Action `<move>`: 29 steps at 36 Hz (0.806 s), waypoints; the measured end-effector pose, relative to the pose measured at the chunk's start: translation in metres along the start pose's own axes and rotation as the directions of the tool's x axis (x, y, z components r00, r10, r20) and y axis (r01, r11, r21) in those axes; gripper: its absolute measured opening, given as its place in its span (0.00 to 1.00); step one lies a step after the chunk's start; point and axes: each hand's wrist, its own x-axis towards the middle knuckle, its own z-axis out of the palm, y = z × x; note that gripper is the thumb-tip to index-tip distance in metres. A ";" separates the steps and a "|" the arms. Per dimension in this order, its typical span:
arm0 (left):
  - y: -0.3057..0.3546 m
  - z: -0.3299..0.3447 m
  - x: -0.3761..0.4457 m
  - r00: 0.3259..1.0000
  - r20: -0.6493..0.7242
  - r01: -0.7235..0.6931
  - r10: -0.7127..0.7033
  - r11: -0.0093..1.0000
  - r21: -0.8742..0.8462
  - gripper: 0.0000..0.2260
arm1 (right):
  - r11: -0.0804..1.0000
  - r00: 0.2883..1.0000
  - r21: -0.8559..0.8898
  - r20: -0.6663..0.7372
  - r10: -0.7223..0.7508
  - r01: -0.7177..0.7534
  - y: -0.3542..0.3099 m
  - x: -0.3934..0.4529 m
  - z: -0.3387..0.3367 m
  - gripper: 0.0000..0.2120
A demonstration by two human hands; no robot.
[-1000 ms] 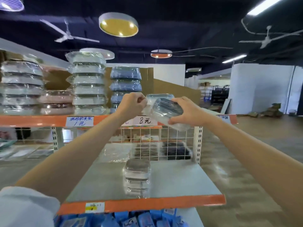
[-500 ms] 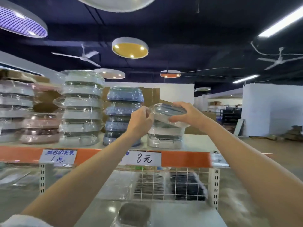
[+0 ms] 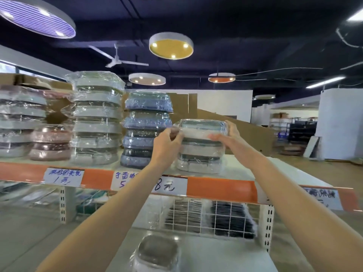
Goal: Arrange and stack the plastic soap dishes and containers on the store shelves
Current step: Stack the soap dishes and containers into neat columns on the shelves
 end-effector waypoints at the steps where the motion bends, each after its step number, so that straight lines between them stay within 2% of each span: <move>1: 0.000 -0.001 0.000 1.000 -0.012 -0.004 0.004 1.000 0.001 0.13 | 1.000 1.000 0.011 -0.005 -0.010 0.010 0.001 0.000 0.000 0.57; 4: 0.000 -0.002 -0.001 0.999 -0.033 -0.029 0.030 0.999 0.018 0.12 | 1.000 0.999 0.005 -0.049 -0.021 0.022 0.007 0.004 0.001 0.47; 11: 0.000 0.000 -0.004 0.993 -0.066 -0.090 0.095 0.994 0.069 0.15 | 0.999 0.994 -0.039 -0.106 -0.009 0.005 0.011 0.005 0.001 0.33; 16: -0.002 0.001 -0.003 0.994 -0.072 -0.071 0.080 0.990 0.119 0.19 | 0.996 0.997 -0.084 -0.070 -0.024 0.018 0.011 0.004 0.002 0.33; 21: -0.003 0.001 -0.003 0.993 -0.091 -0.068 0.080 0.990 0.122 0.17 | 0.990 0.998 -0.137 -0.050 -0.031 0.024 0.010 0.005 0.003 0.34; 29: -0.005 0.003 -0.002 0.993 -0.071 -0.088 0.098 0.987 0.136 0.15 | 0.981 0.986 -0.176 -0.130 -0.101 0.078 0.006 0.001 0.004 0.31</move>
